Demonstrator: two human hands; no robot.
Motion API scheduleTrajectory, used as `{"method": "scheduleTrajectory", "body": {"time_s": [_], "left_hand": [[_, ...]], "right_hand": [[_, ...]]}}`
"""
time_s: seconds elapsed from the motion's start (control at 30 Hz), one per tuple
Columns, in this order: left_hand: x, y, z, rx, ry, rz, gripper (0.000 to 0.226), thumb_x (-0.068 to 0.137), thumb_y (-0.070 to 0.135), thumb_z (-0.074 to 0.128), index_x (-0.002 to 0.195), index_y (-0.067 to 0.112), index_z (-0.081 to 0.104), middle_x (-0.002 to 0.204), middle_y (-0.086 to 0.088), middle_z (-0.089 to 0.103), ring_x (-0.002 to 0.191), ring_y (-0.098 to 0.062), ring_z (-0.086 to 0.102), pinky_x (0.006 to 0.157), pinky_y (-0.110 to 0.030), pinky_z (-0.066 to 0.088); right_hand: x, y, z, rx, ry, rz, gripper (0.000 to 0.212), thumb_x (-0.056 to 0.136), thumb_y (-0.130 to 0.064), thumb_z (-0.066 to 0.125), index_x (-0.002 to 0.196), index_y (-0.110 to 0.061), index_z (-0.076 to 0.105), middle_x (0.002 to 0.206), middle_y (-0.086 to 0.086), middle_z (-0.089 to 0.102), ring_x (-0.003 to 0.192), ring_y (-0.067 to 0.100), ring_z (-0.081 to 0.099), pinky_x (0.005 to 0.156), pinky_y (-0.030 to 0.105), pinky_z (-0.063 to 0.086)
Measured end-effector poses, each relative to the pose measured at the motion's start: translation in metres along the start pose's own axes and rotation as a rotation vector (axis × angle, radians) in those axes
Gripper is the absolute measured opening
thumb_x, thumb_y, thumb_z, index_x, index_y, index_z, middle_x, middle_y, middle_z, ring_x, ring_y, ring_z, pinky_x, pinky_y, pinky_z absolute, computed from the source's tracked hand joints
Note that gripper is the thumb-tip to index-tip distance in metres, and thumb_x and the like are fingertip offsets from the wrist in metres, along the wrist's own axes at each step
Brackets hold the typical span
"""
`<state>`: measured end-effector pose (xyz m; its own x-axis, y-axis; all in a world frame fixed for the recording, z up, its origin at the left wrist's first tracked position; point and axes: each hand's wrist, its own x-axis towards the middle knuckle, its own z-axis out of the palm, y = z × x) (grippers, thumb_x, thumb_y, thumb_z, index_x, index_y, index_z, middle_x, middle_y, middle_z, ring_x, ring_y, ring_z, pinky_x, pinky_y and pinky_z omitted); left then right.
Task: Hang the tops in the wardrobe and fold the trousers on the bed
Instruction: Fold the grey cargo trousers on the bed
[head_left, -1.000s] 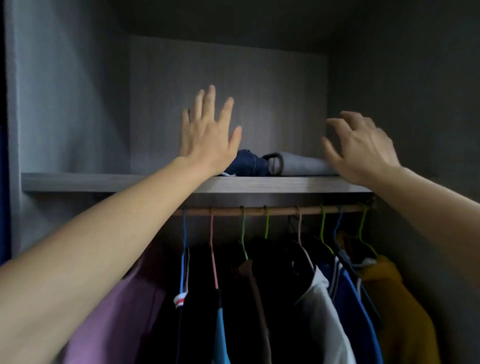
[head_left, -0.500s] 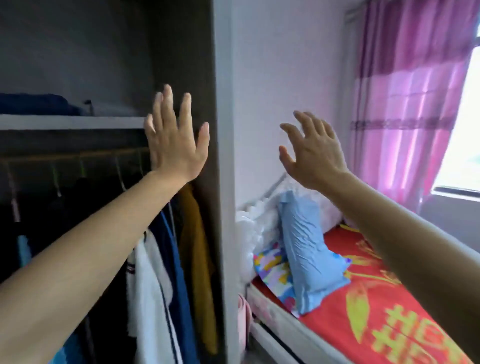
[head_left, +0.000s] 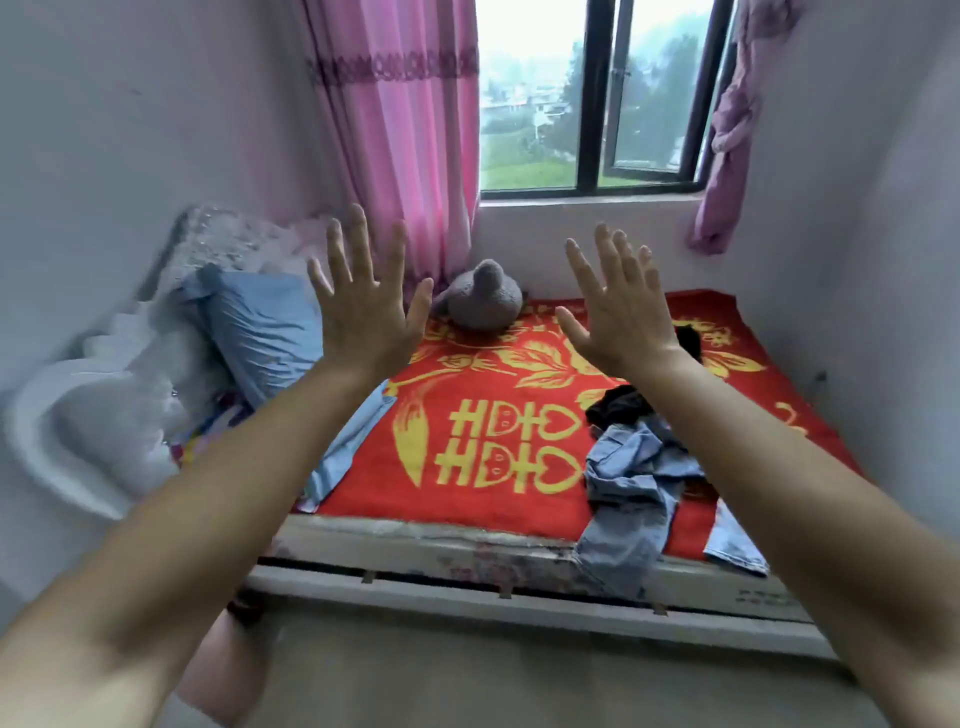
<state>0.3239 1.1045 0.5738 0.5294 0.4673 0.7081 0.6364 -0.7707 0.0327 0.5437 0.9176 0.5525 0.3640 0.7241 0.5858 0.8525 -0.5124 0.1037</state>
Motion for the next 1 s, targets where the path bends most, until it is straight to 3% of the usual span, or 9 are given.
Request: {"method": "scheduleTrajectory", "body": {"time_s": [0.17, 0.37, 0.67, 1.0], "left_hand": [[0.033, 0.038, 0.098, -0.117, -0.049, 0.124, 0.067, 0.100, 0.057, 0.030, 0.157, 0.027, 0.013, 0.164, -0.017, -0.001, 0.149, -0.040, 0.000, 0.112, -0.070, 0.011], [0.078, 0.075, 0.198, -0.228, -0.227, 0.189, 0.069, 0.098, 0.060, 0.028, 0.157, 0.025, 0.015, 0.164, -0.015, -0.006, 0.150, -0.038, -0.005, 0.113, -0.069, 0.008], [0.094, 0.174, 0.344, -0.292, -0.527, 0.269, 0.071, 0.096, 0.064, 0.021, 0.156, 0.027, 0.008, 0.163, -0.012, -0.008, 0.149, -0.036, -0.006, 0.115, -0.066, 0.007], [0.081, 0.277, 0.505, -0.181, -0.767, 0.286, 0.071, 0.097, 0.060, 0.025, 0.157, 0.029, 0.002, 0.163, -0.012, -0.011, 0.150, -0.033, -0.008, 0.116, -0.062, 0.010]], "right_hand": [[0.002, 0.062, 0.047, -0.141, -0.106, 0.109, 0.082, 0.096, -0.058, 0.043, 0.160, -0.018, 0.010, 0.165, 0.022, 0.007, 0.150, 0.041, 0.014, 0.120, 0.059, 0.014], [0.015, 0.116, 0.095, -0.208, -0.217, 0.234, 0.080, 0.096, -0.052, 0.048, 0.159, -0.017, 0.014, 0.164, 0.023, 0.009, 0.150, 0.040, 0.014, 0.120, 0.057, 0.014], [-0.013, 0.210, 0.190, -0.197, -0.404, 0.432, 0.080, 0.094, -0.049, 0.052, 0.159, -0.018, 0.019, 0.164, 0.021, 0.012, 0.151, 0.037, 0.016, 0.121, 0.054, 0.015], [-0.017, 0.344, 0.359, -0.016, -0.575, 0.534, 0.078, 0.098, -0.049, 0.045, 0.160, -0.017, 0.009, 0.166, 0.017, 0.004, 0.153, 0.033, 0.008, 0.123, 0.049, 0.012]]}}
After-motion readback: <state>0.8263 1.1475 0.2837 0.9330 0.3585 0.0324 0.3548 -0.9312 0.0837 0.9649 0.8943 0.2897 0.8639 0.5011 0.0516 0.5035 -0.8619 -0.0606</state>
